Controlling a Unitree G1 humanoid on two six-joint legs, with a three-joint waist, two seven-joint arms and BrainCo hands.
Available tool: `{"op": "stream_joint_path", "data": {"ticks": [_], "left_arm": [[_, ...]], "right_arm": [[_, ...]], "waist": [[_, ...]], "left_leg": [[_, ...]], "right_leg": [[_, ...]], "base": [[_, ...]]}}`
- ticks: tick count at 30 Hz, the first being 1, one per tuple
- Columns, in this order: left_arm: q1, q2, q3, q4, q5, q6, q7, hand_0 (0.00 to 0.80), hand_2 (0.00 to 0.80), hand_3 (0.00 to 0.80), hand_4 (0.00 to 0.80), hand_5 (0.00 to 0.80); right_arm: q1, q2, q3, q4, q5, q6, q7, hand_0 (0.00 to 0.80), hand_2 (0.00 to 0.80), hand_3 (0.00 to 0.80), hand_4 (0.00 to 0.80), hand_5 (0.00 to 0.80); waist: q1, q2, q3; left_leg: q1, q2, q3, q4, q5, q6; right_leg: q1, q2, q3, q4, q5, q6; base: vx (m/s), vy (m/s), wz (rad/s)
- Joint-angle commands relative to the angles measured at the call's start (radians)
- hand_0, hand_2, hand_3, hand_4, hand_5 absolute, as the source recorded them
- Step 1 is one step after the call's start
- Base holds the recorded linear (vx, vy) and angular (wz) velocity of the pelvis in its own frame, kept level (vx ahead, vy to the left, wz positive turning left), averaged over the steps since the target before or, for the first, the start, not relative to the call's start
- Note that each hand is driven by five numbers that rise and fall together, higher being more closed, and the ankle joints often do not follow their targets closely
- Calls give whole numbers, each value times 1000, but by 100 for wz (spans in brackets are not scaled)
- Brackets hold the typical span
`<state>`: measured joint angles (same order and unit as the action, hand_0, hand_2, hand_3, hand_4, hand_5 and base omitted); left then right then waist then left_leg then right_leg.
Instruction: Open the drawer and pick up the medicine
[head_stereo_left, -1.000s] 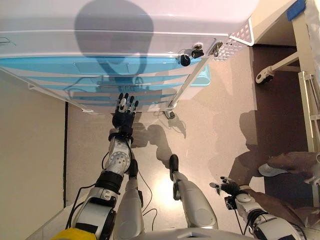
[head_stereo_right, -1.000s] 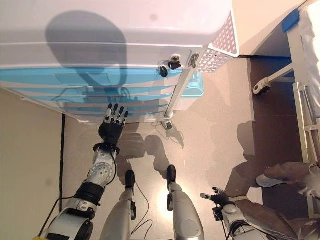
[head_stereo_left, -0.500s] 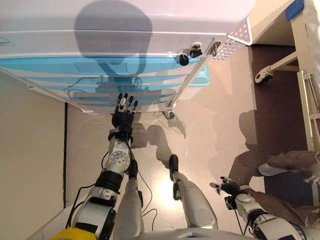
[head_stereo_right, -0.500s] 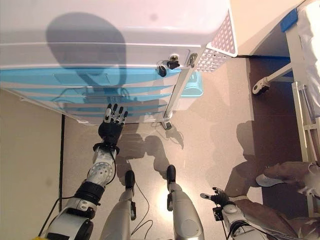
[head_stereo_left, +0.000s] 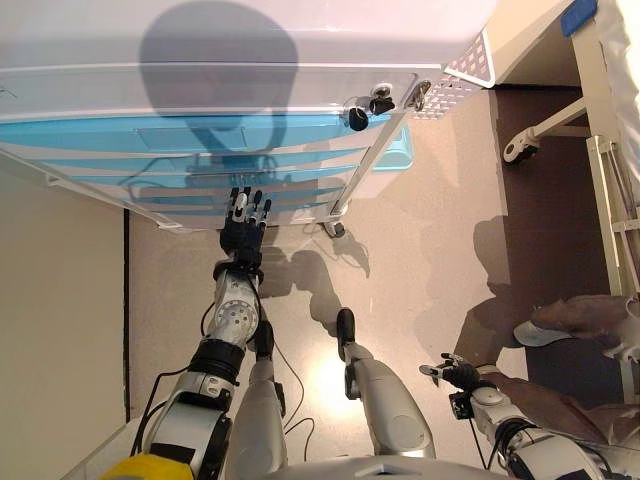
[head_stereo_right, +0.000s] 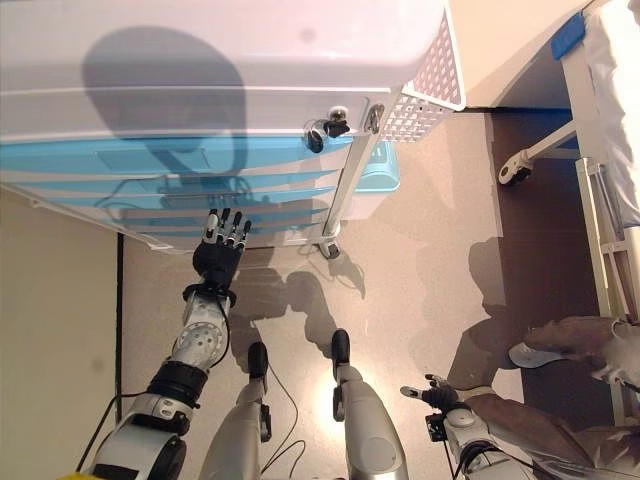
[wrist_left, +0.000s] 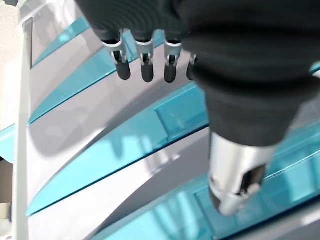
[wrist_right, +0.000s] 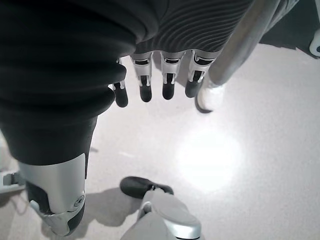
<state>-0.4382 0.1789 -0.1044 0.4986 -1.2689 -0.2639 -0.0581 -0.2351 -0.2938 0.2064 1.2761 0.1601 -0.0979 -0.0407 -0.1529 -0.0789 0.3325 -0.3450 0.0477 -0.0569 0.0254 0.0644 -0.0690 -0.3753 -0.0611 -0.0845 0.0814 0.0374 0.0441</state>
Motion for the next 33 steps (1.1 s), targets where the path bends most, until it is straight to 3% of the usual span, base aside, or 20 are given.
{"op": "stream_joint_path", "data": {"ticks": [1,33], "left_arm": [[-158,28,16,-7,83,-45,-30,0,0,0,0,0],[-181,51,23,-37,87,-58,-25,0,0,0,0,0]], "right_arm": [[24,-27,38,9,10,-12,-5,0,0,0,0,0],[29,-32,34,20,8,-9,5,0,0,0,0,0]], "waist": [[-1,-49,-62],[-2,-45,-70]], "left_leg": [[-48,-40,9,59,-66,35],[-78,-46,6,81,-72,36]], "right_leg": [[-84,-25,46,-2,58,60],[-99,-25,50,10,54,59]], "base": [[0,0,0],[0,0,0]]}}
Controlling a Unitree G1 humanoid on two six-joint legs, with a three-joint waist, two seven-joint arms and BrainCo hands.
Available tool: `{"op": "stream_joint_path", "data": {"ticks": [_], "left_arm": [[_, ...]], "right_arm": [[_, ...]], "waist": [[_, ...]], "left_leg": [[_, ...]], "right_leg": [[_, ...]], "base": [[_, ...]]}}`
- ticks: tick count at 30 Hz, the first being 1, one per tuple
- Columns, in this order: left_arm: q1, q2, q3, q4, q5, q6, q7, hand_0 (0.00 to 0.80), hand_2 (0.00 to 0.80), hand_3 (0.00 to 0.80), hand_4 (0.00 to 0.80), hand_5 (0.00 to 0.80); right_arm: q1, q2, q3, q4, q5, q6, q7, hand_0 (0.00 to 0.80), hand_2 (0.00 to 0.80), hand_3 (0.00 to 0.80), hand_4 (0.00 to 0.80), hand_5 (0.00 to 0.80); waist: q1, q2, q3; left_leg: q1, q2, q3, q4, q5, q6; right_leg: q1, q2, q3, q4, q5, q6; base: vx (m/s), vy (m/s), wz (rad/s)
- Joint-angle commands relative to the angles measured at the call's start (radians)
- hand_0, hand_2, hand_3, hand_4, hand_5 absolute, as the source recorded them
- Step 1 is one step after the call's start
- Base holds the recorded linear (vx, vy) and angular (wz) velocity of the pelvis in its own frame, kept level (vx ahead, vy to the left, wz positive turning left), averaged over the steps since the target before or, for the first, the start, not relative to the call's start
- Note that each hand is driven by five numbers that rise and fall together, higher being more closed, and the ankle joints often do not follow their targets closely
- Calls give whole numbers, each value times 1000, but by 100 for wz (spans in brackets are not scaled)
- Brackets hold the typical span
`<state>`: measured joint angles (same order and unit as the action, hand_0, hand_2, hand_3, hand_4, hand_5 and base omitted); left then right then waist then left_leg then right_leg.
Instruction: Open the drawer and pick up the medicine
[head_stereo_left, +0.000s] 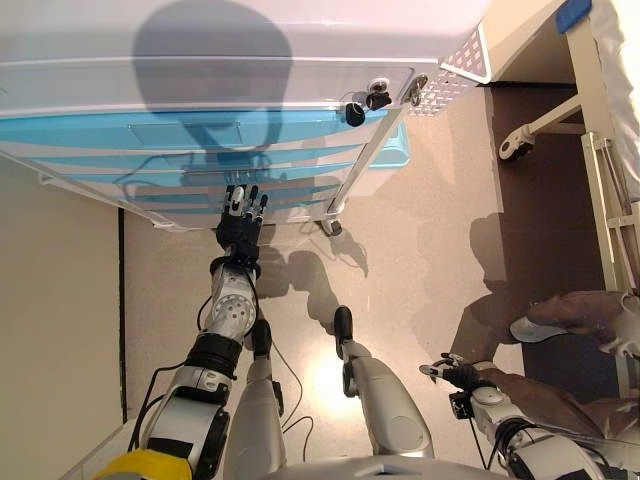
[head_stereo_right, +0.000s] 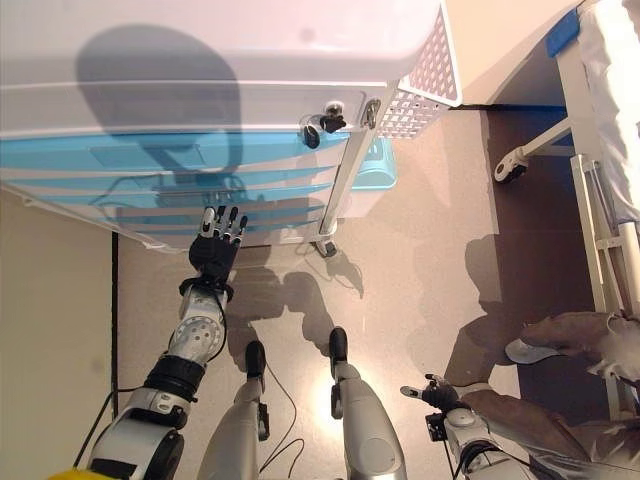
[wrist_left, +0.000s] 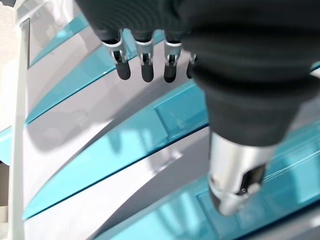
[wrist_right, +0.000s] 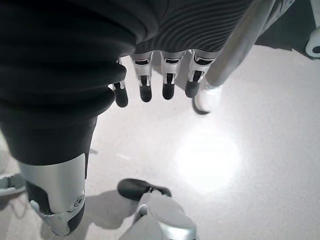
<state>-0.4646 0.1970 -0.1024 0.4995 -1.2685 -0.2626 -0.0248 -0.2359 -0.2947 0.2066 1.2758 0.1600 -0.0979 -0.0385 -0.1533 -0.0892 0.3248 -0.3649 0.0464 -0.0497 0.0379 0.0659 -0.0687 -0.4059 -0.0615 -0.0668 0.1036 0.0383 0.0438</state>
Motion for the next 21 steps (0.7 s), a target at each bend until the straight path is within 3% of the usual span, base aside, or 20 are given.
{"op": "stream_joint_path", "data": {"ticks": [1,6,7,9,10,11,12,13,21], "left_arm": [[-154,34,21,-41,86,-59,-58,0,0,0,0,0],[-151,34,29,-47,86,-63,-52,0,0,0,0,0],[-151,35,29,-49,89,-64,-51,94,94,94,94,94],[-152,35,29,-54,89,-66,-50,191,191,191,191,191],[-151,36,29,-55,91,-67,-50,304,304,304,304,304],[-152,36,29,-56,91,-67,-49,367,367,367,367,367],[-150,36,31,-57,95,-71,-45,750,750,750,750,750],[-149,35,34,-57,98,-74,-41,800,800,800,800,800],[-141,35,38,-59,105,-75,-36,800,800,800,800,800]], "right_arm": [[28,-31,33,21,8,-9,3,0,0,0,0,0],[30,-30,33,20,7,-10,3,0,0,0,0,0],[30,-30,32,21,8,-10,3,0,0,0,0,0],[31,-32,32,23,7,-9,3,0,0,0,0,0],[32,-31,31,24,8,-10,3,0,0,0,0,0],[31,-31,31,23,7,-10,3,0,0,0,0,0],[32,-30,30,25,7,-8,3,0,0,0,0,0],[32,-29,29,25,9,-8,3,0,0,0,0,0],[33,-29,28,29,6,-8,1,0,0,0,0,0]], "waist": [[-2,-34,-65],[-1,-32,-66],[0,-32,-66],[0,-32,-66],[1,-31,-66],[0,-32,-67],[2,-31,-67],[2,-31,-68],[1,-31,-76]], "left_leg": [[-63,-46,-1,67,-68,36],[-65,-44,-1,75,-75,36],[-65,-44,-2,75,-75,36],[-66,-44,-2,77,-75,36],[-66,-44,-3,77,-75,36],[-70,-46,-3,75,-69,36],[-68,-45,-4,78,-76,36],[-69,-45,-4,78,-76,36],[-78,-48,-6,81,-71,37]], "right_leg": [[-74,-26,33,-14,59,60],[-74,-25,29,-8,53,60],[-74,-25,29,-8,52,59],[-73,-25,30,-8,52,59],[-72,-25,30,-9,52,59],[-76,-27,30,-11,56,59],[-74,-25,29,-8,52,58],[-74,-25,29,-7,52,58],[-80,-27,30,-7,57,57]], "base": [[0,0,0],[0,0,0],[0,0,0],[0,0,0],[0,0,0],[0,0,0],[0,0,0],[0,0,0],[0,0,0]]}}
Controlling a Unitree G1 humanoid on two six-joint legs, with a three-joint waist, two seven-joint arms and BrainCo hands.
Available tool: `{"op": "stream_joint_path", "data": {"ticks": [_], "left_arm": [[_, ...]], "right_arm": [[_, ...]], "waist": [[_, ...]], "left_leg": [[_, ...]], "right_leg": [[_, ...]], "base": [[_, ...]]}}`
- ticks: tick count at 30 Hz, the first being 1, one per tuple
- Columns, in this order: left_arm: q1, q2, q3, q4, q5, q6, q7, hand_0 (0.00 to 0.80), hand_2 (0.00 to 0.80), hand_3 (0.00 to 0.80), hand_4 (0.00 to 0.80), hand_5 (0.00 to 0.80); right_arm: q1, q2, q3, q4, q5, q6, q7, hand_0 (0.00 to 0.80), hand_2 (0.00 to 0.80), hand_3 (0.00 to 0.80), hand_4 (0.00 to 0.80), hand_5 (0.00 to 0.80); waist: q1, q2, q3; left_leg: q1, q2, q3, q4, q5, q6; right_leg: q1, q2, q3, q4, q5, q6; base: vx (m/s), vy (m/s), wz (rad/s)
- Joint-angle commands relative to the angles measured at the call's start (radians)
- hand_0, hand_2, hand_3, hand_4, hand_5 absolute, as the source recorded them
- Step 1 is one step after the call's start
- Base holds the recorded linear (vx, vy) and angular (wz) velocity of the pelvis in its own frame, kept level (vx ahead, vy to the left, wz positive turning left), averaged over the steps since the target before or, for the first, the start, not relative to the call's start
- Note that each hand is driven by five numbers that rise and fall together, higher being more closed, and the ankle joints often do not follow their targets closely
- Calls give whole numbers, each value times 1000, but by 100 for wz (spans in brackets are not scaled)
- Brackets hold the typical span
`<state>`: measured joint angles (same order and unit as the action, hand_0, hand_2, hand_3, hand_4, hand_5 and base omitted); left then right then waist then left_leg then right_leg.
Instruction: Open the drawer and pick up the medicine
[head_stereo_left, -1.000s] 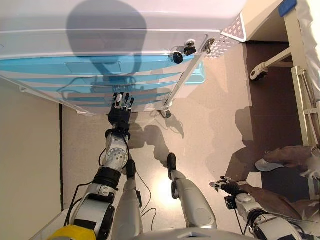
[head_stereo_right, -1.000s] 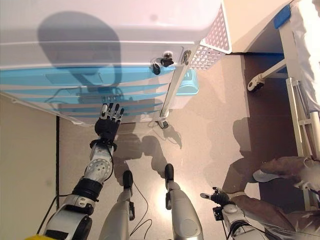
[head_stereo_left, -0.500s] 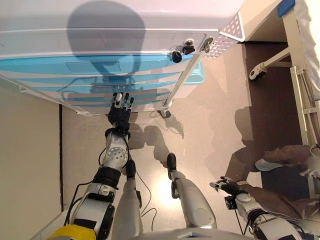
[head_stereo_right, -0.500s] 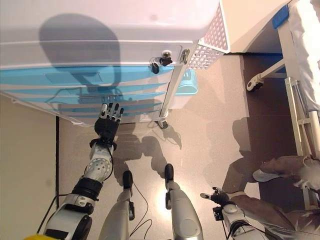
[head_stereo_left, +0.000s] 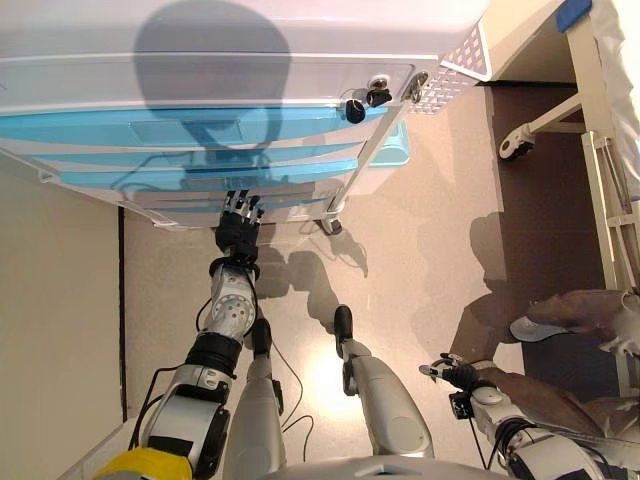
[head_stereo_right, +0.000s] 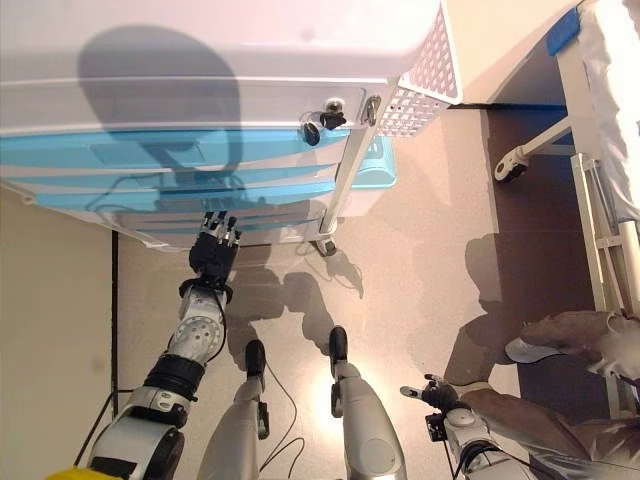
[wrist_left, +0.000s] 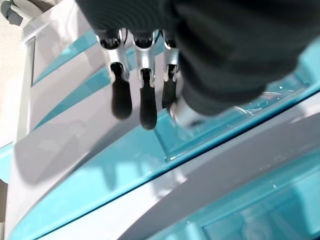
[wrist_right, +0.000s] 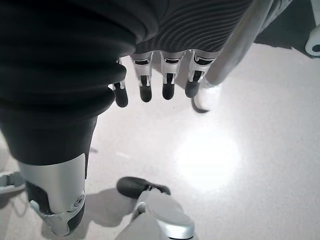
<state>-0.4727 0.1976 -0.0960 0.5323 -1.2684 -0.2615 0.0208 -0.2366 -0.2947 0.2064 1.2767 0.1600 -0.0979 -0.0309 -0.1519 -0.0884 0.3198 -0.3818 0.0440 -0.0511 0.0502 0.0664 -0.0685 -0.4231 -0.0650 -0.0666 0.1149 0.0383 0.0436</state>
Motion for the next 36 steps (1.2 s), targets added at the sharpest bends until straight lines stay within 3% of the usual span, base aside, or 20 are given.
{"op": "stream_joint_path", "data": {"ticks": [1,18,36], "left_arm": [[-133,33,31,-95,105,-75,-83,800,800,800,800,800],[-108,31,48,-105,106,-77,-84,800,800,800,800,800],[-59,5,40,-191,95,-73,-95,800,800,800,800,800]], "right_arm": [[33,-29,28,28,5,-8,-6,0,0,0,0,0],[33,-31,25,27,3,-8,-6,0,0,0,0,0],[26,-28,17,29,1,-9,-6,0,0,0,0,0]], "waist": [[0,-32,-72],[7,-27,-67],[16,-21,-59]], "left_leg": [[-63,-46,-5,69,-71,37],[-69,-45,-5,77,-76,36],[-73,-49,-9,74,-72,40]], "right_leg": [[-64,-24,30,-18,57,57],[-71,-22,27,-8,52,56],[-73,-25,25,-5,54,56]], "base": [[0,0,0],[0,0,0],[0,0,0]]}}
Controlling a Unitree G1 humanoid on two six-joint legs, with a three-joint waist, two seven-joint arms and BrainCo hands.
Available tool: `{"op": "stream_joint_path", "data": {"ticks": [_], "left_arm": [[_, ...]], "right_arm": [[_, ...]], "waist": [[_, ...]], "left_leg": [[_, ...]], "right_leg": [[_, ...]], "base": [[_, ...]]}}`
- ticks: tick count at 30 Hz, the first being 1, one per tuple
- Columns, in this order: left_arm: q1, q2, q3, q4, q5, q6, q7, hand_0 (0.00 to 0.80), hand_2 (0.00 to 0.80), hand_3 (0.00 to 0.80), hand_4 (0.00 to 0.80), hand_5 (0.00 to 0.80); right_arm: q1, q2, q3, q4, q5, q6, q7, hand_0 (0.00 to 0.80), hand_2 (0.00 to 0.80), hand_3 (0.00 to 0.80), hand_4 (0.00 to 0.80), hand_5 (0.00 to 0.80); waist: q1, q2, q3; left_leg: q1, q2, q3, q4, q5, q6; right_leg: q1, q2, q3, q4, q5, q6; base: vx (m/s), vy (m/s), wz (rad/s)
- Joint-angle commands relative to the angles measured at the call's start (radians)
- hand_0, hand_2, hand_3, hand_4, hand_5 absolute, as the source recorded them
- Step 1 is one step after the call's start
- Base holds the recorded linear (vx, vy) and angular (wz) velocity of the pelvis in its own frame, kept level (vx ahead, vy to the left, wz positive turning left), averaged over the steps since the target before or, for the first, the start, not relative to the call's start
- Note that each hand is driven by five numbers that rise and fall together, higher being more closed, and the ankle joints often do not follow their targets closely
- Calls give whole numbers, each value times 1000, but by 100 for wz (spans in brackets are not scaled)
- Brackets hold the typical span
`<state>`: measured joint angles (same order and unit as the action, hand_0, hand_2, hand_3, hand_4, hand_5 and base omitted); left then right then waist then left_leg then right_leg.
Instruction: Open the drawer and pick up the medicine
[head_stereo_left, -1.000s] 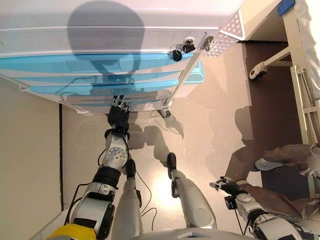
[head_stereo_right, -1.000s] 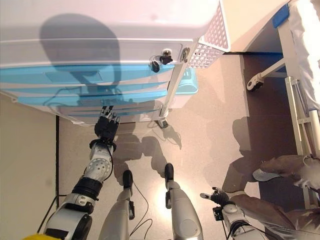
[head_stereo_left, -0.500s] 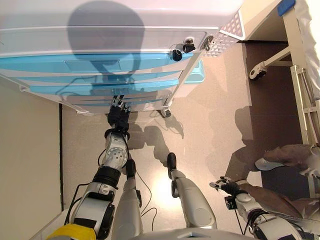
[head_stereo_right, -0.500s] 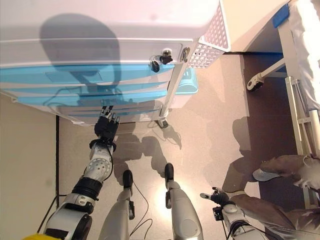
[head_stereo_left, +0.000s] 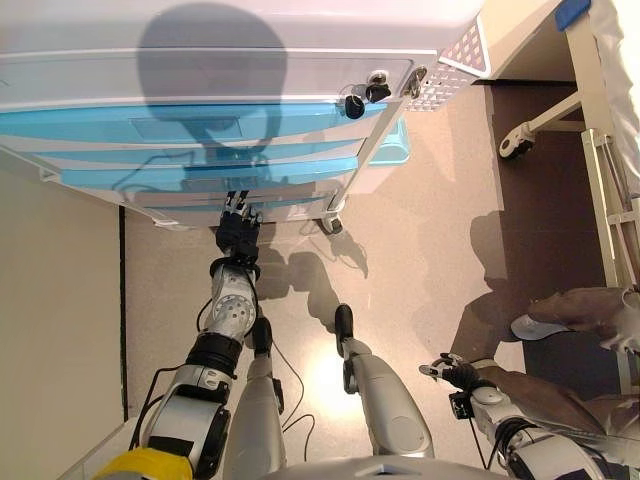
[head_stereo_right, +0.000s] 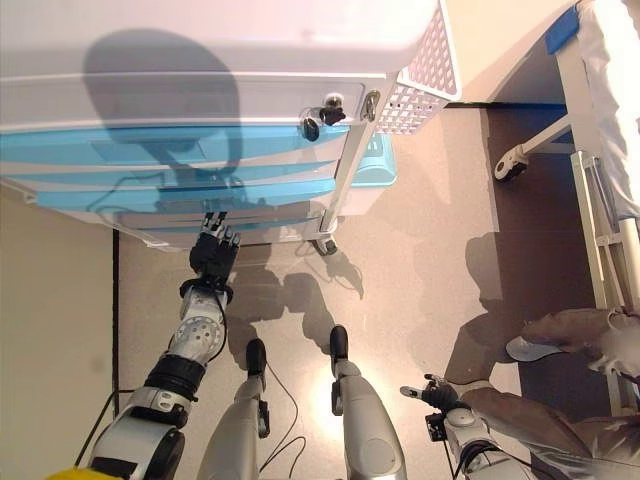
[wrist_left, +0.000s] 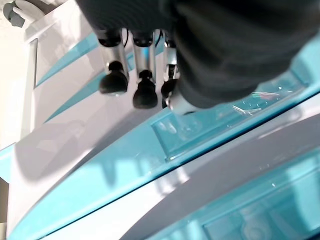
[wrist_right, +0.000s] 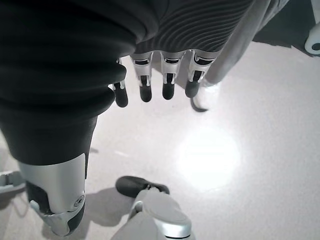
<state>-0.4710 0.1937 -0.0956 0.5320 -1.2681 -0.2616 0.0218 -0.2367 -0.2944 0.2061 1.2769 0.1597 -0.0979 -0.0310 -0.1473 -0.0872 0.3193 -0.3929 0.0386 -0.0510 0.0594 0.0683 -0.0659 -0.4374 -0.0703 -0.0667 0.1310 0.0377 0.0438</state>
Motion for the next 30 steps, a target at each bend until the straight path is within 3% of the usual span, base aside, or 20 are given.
{"op": "stream_joint_path", "data": {"ticks": [1,30], "left_arm": [[-59,8,39,-194,93,-72,-99,800,800,800,800,800],[98,-8,54,-270,74,-35,-133,800,800,800,800,800]], "right_arm": [[25,-27,17,29,1,-8,-6,0,0,0,0,0],[26,-29,3,38,1,-5,-1,0,0,0,0,0]], "waist": [[11,-24,-59],[39,-13,-36]], "left_leg": [[-65,-46,-9,62,-67,38],[-62,-50,-17,66,-68,44]], "right_leg": [[-62,-21,25,-23,59,56],[-65,-19,19,-3,53,54]], "base": [[0,0,0],[0,0,0]]}}
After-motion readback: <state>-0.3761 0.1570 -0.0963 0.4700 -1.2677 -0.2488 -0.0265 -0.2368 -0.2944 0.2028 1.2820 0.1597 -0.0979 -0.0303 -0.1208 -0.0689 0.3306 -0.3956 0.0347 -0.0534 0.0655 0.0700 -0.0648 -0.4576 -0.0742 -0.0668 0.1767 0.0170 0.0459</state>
